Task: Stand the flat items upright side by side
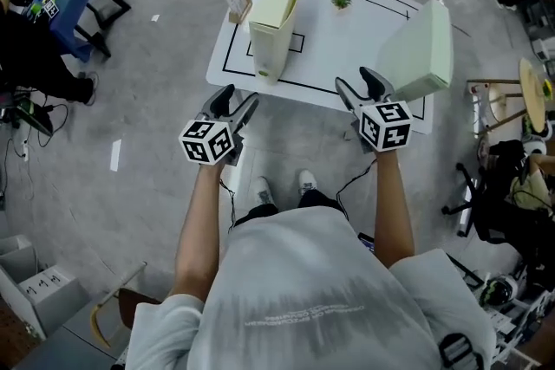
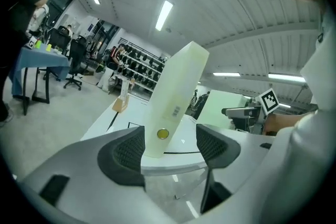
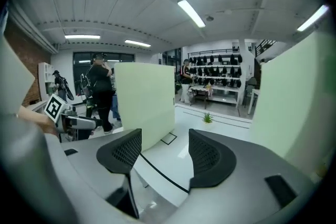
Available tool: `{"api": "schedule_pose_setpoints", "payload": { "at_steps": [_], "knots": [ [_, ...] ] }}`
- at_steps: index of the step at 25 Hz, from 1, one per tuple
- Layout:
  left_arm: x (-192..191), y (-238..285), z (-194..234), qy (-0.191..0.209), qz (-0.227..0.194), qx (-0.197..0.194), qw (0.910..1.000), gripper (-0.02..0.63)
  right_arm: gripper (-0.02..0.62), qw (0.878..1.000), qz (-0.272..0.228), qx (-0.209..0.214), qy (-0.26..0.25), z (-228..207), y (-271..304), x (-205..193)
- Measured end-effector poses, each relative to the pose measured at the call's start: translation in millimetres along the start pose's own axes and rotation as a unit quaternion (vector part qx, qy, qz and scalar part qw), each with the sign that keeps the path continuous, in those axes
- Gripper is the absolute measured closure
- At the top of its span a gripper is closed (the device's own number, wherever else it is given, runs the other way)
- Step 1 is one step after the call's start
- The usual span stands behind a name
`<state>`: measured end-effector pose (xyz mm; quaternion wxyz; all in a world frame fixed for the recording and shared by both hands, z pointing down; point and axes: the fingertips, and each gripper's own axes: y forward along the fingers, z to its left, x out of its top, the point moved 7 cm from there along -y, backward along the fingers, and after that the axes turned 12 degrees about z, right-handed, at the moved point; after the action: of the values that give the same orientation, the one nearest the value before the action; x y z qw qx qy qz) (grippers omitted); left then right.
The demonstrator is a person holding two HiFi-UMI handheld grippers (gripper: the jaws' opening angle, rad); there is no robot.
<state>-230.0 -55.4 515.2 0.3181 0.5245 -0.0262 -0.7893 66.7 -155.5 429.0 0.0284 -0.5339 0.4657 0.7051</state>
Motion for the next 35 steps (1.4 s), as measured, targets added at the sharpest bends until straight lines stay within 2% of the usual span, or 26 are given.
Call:
{"api": "schedule_pose_setpoints", "payload": {
  "at_steps": [3,7,11,14,17,24,30,35],
  "knots": [
    [14,-10,-2,0.045,0.008,-0.005,0.9989,0.278,0.289,0.999,-0.028,-0.045,0.010,-1,-47,-7],
    [38,-10,-5,0.087,0.004,0.015,0.9961,0.260,0.261,0.993,-0.049,-0.107,0.027,-11,-98,-19],
    [55,8,-14,0.120,0.008,0.023,0.9925,0.229,0.244,0.978,-0.057,-0.189,0.064,-31,-129,-35],
    [64,17,-21,0.134,0.009,0.027,0.9906,0.225,0.231,0.970,-0.053,-0.224,0.083,-44,-141,-44],
    [72,28,-28,0.148,0.014,0.030,0.9884,0.225,0.223,0.968,-0.037,-0.232,0.091,-56,-141,-52],
    [79,56,-32,0.163,0.042,0.048,0.9845,0.225,0.218,0.970,-0.008,-0.222,0.099,-84,-112,-59],
    [80,80,-31,0.160,0.056,0.063,0.9835,0.225,0.210,0.967,-0.013,-0.206,0.149,-112,-89,-58],
    [86,95,-30,0.163,0.050,0.079,0.9821,0.227,0.212,0.969,0.008,-0.224,0.107,-127,-73,-49]
  ]
}}
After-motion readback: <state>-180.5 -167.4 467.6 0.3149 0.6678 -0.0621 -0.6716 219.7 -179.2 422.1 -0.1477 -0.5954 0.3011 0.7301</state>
